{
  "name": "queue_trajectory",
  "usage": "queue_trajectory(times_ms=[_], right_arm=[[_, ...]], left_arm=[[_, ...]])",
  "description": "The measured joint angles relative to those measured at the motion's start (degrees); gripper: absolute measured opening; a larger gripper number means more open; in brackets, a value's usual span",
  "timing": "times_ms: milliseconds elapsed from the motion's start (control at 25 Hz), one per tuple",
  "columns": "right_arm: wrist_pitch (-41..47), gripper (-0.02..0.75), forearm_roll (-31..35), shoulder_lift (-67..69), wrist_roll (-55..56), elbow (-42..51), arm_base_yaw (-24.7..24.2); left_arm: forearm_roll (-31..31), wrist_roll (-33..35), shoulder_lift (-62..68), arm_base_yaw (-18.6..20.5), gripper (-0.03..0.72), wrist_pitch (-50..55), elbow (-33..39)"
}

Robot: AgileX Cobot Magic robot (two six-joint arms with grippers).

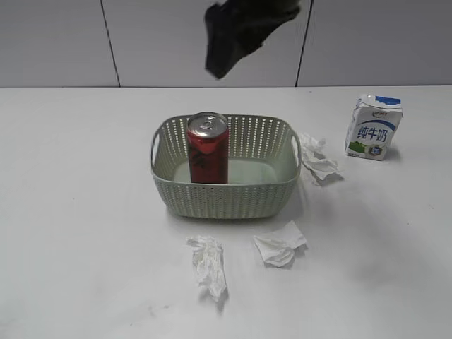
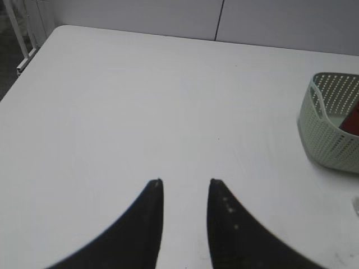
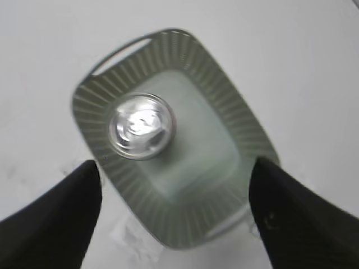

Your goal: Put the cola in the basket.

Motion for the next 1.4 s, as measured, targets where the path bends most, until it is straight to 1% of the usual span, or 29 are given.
queue_trajectory(times_ms=[160,360,520,640,720,960,1160,1400], right_arm=[[1.1,0.615,-2.6,-2.2,10.2,2.6,-9.1],[1.3,0.599,-3.3,-4.8,14.0,9.4,-20.5],[1.4,0.596,-3.4,-9.0,15.8,15.2,-27.5],[1.4,0.595,-3.7,-13.5,16.5,20.2,-30.9],[1.4,0.594,-4.1,-17.4,16.7,25.0,-31.9],[0.4,0.594,-4.6,-33.0,17.6,41.5,-32.1],[-4.3,0.594,-4.6,-47.1,17.9,56.6,-32.1],[-10.5,0.593,-4.7,-61.7,17.9,70.4,-32.1]], left_arm=[[0.0,0.0,0.0,0.0,0.217,0.0,0.0],[0.0,0.0,0.0,0.0,0.217,0.0,0.0],[0.0,0.0,0.0,0.0,0.217,0.0,0.0],[0.0,0.0,0.0,0.0,0.217,0.0,0.0],[0.0,0.0,0.0,0.0,0.217,0.0,0.0],[0.0,0.0,0.0,0.0,0.217,0.0,0.0],[0.0,0.0,0.0,0.0,0.217,0.0,0.0],[0.0,0.0,0.0,0.0,0.217,0.0,0.0]])
